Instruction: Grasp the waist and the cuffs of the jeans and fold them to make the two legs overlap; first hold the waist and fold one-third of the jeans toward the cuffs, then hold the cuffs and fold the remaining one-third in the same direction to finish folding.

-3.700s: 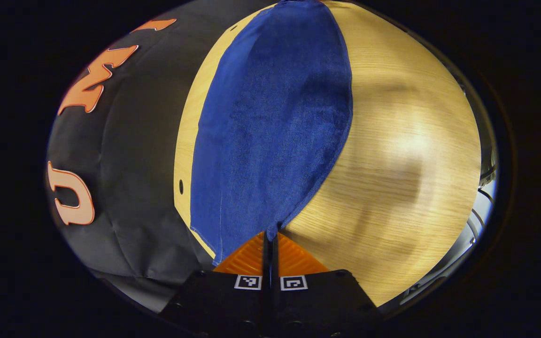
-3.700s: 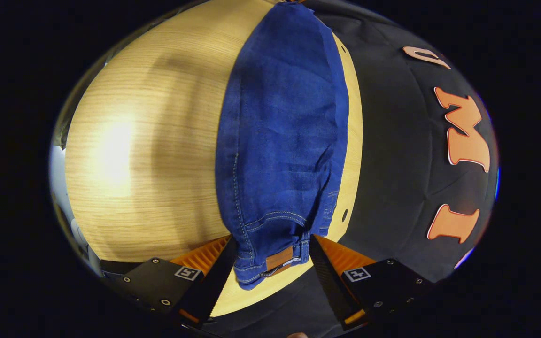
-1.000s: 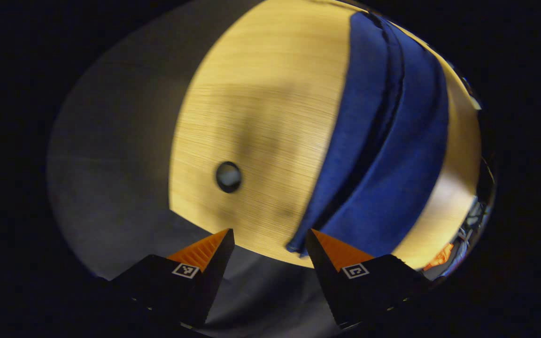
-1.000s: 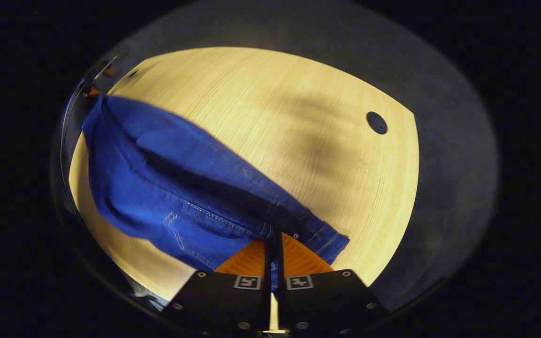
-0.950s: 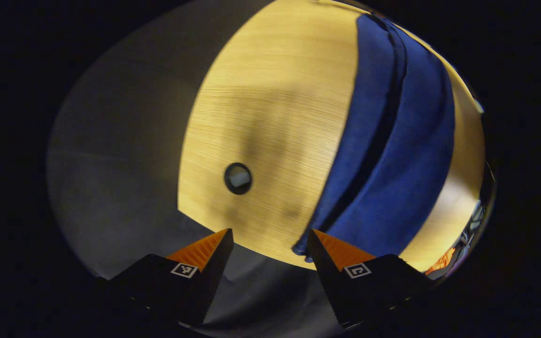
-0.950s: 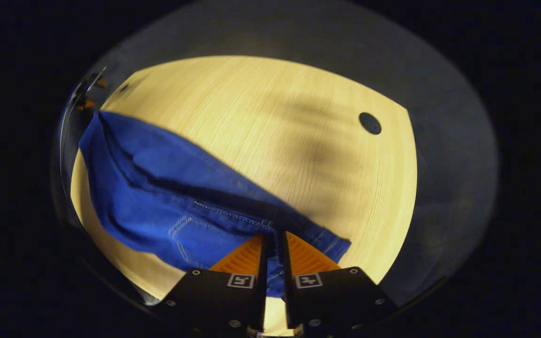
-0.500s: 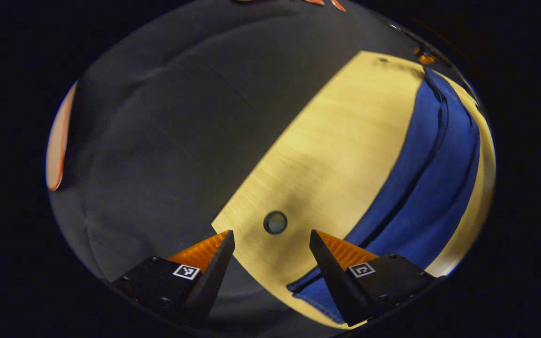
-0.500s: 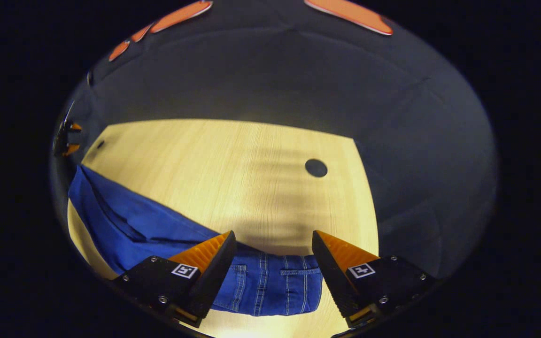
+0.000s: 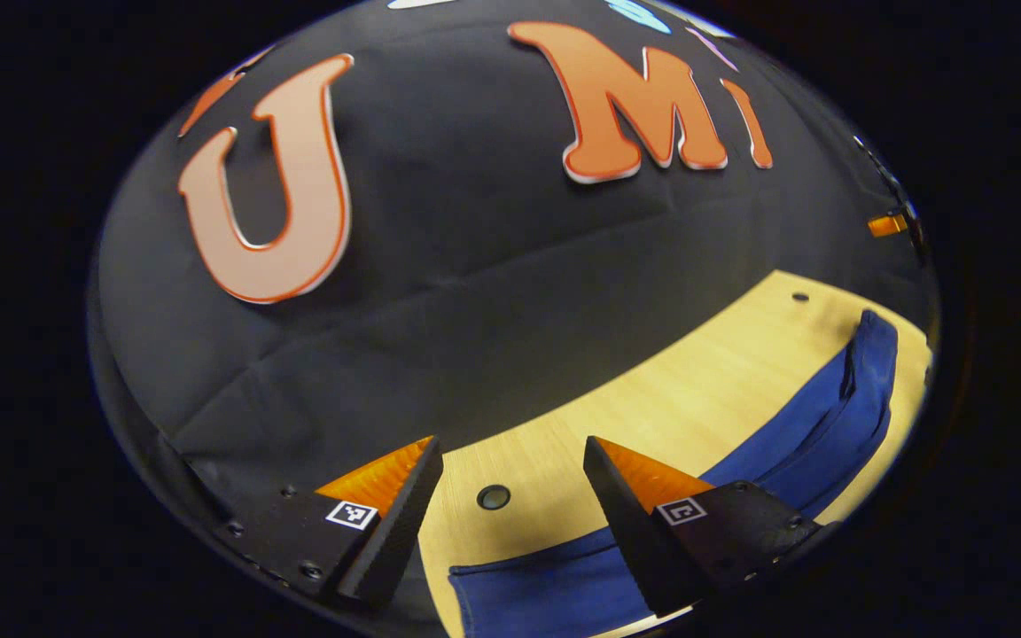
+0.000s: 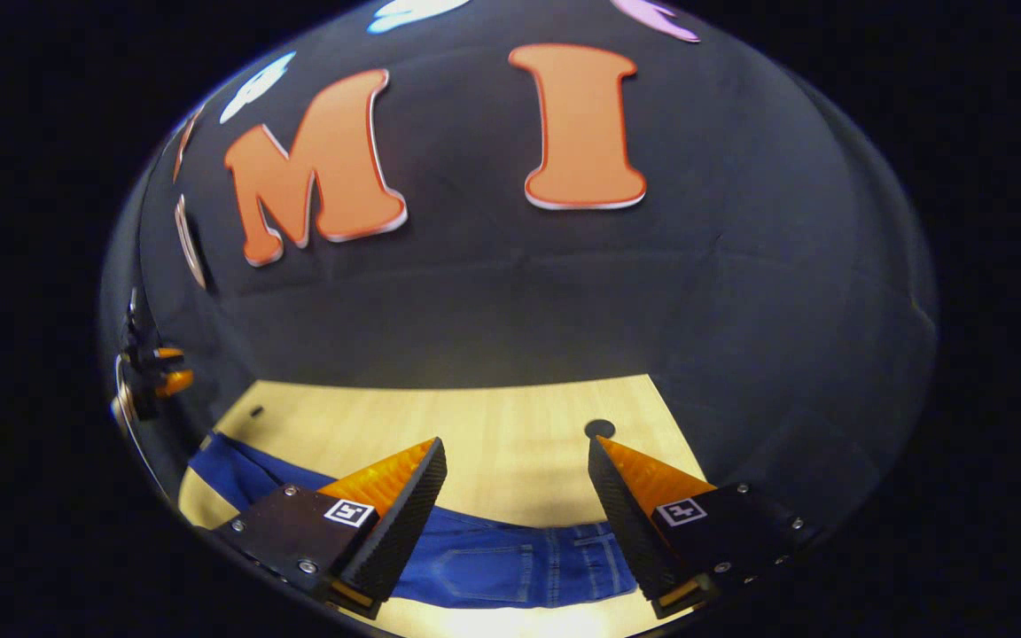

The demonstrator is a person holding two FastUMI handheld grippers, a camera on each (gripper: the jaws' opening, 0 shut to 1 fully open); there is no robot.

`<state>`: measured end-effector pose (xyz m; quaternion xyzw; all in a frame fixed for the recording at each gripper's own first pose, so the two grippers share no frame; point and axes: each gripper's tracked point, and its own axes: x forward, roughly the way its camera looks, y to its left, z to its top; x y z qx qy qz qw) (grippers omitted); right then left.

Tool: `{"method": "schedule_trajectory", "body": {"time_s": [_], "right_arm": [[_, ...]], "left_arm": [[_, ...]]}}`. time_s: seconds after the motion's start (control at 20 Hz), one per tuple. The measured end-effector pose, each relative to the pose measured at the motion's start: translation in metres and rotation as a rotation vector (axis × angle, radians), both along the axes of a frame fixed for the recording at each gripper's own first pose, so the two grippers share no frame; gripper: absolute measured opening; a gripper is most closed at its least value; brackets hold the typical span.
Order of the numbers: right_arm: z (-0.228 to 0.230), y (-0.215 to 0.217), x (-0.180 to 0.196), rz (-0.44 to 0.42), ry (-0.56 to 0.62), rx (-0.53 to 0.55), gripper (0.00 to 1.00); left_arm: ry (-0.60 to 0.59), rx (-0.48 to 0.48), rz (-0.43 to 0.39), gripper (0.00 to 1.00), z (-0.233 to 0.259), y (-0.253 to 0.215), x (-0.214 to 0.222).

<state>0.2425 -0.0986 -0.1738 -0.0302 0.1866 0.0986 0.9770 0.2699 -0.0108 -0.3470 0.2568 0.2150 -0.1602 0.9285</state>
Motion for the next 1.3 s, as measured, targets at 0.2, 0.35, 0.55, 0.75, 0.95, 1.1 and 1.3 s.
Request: {"method": "schedule_trajectory", "body": {"time_s": [0.2, 0.35, 0.55, 0.75, 0.95, 1.1, 1.3], "right_arm": [[-0.002, -0.028, -0.028, -0.022, -0.160, 0.202, 0.99], [-0.018, -0.033, -0.029, -0.020, -0.161, 0.260, 0.97], [-0.054, -0.042, -0.018, -0.003, -0.080, 0.279, 0.97], [-0.128, -0.115, -0.037, -0.169, 0.066, 0.284, 0.97], [-0.194, -0.164, -0.041, -0.321, 0.173, 0.374, 0.97], [-0.238, -0.175, -0.038, -0.391, 0.254, 0.474, 0.97], [-0.293, -0.189, -0.033, -0.490, 0.356, 0.593, 0.98]], "left_arm": [[-0.084, -0.070, -0.007, 0.98, 0.019, -0.002, -0.013], [-0.123, -0.144, -0.005, 0.98, 0.026, 0.008, -0.020], [-0.160, -0.216, 0.044, 0.98, 0.052, 0.009, -0.029], [-0.150, -0.257, 0.093, 0.98, 0.050, 0.008, -0.036], [-0.115, -0.238, 0.124, 0.98, 0.032, 0.008, -0.054], [-0.100, -0.237, 0.165, 0.98, 0.013, 0.011, -0.072], [-0.082, -0.189, 0.180, 0.98, 0.004, 0.018, -0.080]]}}
